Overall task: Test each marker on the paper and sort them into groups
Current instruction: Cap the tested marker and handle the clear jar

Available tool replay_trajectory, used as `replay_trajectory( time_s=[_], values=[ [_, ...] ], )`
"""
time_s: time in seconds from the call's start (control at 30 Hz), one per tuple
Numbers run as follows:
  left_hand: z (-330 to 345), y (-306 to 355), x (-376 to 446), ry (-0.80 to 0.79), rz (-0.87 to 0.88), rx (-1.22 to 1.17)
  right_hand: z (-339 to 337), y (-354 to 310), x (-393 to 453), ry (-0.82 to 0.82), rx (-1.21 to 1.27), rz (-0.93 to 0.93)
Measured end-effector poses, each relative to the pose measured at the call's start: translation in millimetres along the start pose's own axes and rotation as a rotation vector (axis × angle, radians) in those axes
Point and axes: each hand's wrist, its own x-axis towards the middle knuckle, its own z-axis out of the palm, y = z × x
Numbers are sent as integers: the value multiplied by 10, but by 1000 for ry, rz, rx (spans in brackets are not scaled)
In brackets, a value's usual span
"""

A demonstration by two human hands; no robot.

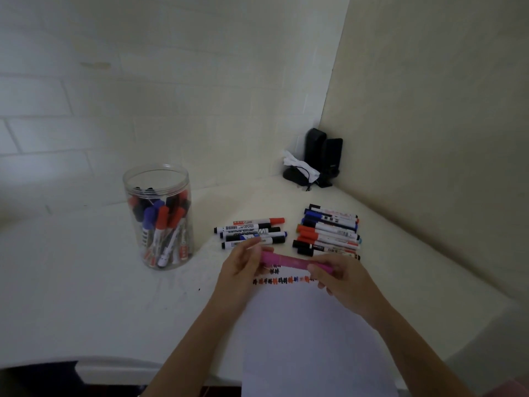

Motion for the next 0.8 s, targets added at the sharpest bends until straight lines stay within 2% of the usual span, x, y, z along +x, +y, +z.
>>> replay_trajectory(
  time_s=[0.07, 0.2, 0.53, 0.8],
  values=[
    [6, 11, 9, 76, -14, -16, -4, 36, 11, 44, 31, -12],
    [17, 20, 6, 106, 5, -26, -11, 96, 18, 78, -40, -69],
    [7, -17, 15, 66, 8, 40, 28, 144, -32, 6, -182, -63],
    [16, -10, -4, 86, 29, 8, 34, 202, -24, 71, -158, -72]
  ],
)
